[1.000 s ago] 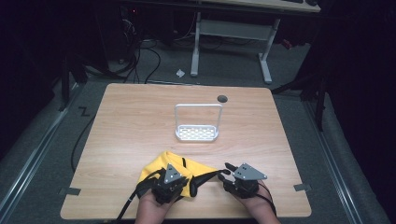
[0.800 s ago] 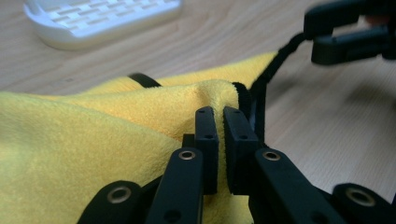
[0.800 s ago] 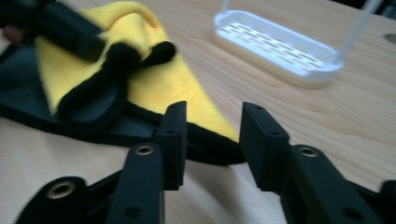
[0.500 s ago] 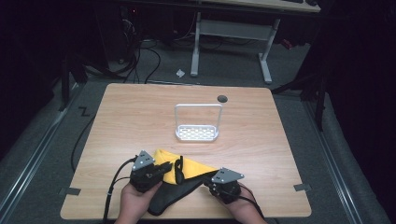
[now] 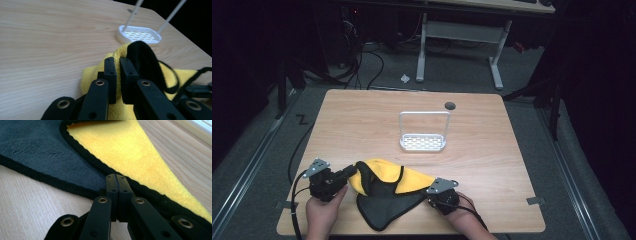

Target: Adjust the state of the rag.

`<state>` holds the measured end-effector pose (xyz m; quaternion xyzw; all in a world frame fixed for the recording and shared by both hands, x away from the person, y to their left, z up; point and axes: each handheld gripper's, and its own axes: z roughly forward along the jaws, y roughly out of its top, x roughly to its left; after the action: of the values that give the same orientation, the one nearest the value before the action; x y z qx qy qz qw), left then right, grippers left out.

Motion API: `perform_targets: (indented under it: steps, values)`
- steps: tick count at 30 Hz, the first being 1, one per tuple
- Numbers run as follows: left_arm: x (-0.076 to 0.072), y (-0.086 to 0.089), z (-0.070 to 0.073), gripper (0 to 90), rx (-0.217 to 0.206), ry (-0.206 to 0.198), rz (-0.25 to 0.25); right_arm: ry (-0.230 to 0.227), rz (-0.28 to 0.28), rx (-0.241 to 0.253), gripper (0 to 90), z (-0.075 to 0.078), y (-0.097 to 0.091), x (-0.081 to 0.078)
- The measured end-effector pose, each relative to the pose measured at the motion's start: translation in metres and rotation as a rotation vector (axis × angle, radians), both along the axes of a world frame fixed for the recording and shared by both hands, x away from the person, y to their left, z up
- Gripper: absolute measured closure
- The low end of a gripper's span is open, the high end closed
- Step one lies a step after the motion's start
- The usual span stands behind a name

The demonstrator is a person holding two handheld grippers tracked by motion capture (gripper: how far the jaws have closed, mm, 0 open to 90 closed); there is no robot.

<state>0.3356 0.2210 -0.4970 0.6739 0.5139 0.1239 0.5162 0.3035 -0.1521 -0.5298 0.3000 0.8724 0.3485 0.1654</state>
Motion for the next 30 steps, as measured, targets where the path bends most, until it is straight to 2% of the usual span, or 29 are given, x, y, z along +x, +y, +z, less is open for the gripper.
perform_targets:
  steps: [2, 6, 7, 10, 11, 15, 17, 19, 20, 23, 24, 29, 30]
  values:
    - [0.005, 0.008, -0.01, 84.4, 0.0, 0.034, 0.024, 0.004, -0.011, 0.002, 90.0, 0.0, -0.006, -0.001]
    - [0.011, 0.013, -0.019, 84.1, -0.002, 0.063, 0.034, 0.003, -0.026, 0.0, 90.0, 0.0, -0.014, -0.001]
    - [0.013, 0.013, -0.021, 83.8, 0.001, 0.071, 0.037, 0.006, -0.046, -0.001, 90.0, 0.001, -0.02, -0.001]
    - [0.017, 0.012, -0.027, 83.6, 0.014, 0.096, 0.031, 0.007, -0.066, -0.001, 90.0, 0.001, -0.027, -0.001]
    - [0.018, 0.009, -0.029, 83.4, 0.021, 0.105, 0.02, 0.007, -0.092, -0.002, 90.0, 0.001, -0.035, 0.0]
    - [0.018, 0.004, -0.029, 83.1, 0.028, 0.111, 0.002, -0.003, -0.13, -0.013, 90.0, 0.001, -0.049, 0.003]
    - [0.018, -0.003, -0.029, 82.8, 0.053, 0.113, -0.022, -0.001, -0.173, -0.012, 90.0, 0.002, -0.064, 0.01]
    - [0.018, -0.005, -0.03, 82.5, 0.058, 0.115, -0.03, -0.005, -0.188, -0.016, 90.0, 0.002, -0.068, 0.012]
    - [0.018, -0.011, -0.031, 82.4, 0.072, 0.12, -0.045, -0.009, -0.215, -0.022, 90.0, 0.002, -0.078, 0.017]
    - [0.018, -0.016, -0.032, 82.0, 0.081, 0.126, -0.068, -0.01, -0.246, -0.019, 90.0, 0.002, -0.088, 0.022]
    - [0.017, -0.021, -0.033, 81.8, 0.091, 0.127, -0.087, -0.017, -0.274, -0.024, 90.0, 0.002, -0.096, 0.028]
    - [0.017, -0.03, -0.033, 80.6, 0.12, 0.125, -0.102, -0.028, -0.328, -0.021, 90.0, 0.001, -0.107, 0.044]
    - [0.016, -0.031, -0.033, 76.7, 0.129, 0.126, -0.099, -0.016, -0.353, -0.015, 87.8, 0.002, -0.108, 0.05]
